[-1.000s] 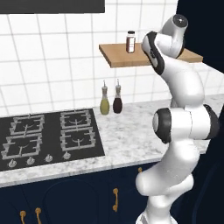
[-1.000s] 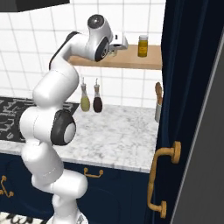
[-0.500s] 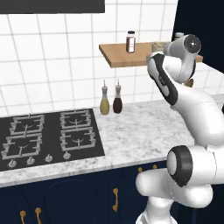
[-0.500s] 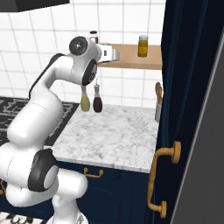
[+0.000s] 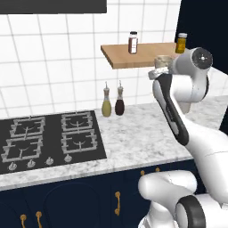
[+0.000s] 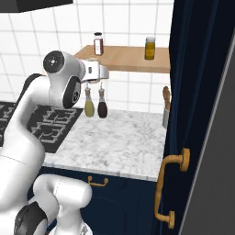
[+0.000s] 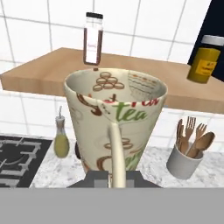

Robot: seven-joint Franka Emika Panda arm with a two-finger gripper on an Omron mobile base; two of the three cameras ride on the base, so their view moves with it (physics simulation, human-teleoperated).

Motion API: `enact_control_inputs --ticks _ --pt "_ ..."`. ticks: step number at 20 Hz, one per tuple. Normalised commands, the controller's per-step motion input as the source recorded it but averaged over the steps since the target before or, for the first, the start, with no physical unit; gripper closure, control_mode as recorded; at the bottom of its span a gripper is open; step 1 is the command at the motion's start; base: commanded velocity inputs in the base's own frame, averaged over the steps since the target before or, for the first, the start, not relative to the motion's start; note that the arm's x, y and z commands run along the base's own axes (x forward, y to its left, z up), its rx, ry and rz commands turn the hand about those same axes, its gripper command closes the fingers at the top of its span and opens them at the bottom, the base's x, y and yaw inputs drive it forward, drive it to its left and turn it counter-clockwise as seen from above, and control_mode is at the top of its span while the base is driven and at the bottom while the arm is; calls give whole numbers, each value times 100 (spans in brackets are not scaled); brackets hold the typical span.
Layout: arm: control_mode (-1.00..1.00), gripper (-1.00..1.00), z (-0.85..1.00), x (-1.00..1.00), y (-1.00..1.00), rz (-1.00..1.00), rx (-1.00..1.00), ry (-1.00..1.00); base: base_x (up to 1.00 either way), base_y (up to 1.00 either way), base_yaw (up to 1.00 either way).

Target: Gather all objects into one cabinet and sort the glasses and bowls to opposite sides.

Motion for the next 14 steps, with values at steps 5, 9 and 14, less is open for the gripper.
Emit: enact_control_inputs --ticks 5,9,14 --pt "100 100 -8 -32 35 2 -2 5 -51 58 18" --pt "100 100 0 0 0 0 0 0 -67 99 70" --pt "100 100 0 0 0 0 0 0 -39 84 90"
